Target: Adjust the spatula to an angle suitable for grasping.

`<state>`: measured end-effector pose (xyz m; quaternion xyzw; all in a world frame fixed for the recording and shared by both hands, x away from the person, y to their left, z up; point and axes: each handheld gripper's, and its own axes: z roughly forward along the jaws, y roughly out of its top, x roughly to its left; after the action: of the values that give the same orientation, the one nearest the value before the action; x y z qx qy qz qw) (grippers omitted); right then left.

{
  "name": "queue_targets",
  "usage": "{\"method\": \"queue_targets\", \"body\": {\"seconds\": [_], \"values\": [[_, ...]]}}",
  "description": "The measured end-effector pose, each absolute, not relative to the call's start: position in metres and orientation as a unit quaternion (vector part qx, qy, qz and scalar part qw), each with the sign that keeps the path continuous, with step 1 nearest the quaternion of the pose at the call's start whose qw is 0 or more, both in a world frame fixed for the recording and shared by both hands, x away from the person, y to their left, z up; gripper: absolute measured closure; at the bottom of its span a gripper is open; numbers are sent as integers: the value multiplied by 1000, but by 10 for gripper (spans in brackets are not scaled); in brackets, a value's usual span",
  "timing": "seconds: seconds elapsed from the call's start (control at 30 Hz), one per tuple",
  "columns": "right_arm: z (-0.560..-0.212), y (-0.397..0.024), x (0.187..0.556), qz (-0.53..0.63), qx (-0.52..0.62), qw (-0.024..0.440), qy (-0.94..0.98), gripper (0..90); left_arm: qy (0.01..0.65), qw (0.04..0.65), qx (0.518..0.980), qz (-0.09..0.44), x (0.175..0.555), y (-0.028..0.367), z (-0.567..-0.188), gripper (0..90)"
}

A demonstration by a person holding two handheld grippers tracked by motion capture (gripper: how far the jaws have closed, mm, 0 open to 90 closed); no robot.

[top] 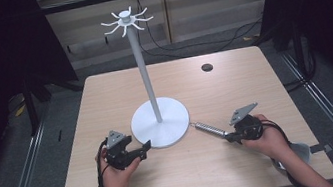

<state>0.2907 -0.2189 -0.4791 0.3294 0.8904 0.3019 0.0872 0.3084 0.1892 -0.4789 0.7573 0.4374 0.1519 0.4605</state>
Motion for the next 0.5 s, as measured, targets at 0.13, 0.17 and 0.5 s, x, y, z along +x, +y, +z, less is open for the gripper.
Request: {"method": "queue_targets", "body": {"seconds": [0.13, 0.17, 0.5], "values": [[-475, -218, 289, 306, 329, 88, 889, 900, 438, 461, 757, 152, 308, 190, -479, 203], [-473, -218, 289, 310, 322, 89, 890, 892, 438, 461, 757, 151, 308, 189, -479, 203], [-459, -223, 288, 299, 344, 93, 885, 743, 439, 464, 755, 150, 310, 189, -479, 203]]}}
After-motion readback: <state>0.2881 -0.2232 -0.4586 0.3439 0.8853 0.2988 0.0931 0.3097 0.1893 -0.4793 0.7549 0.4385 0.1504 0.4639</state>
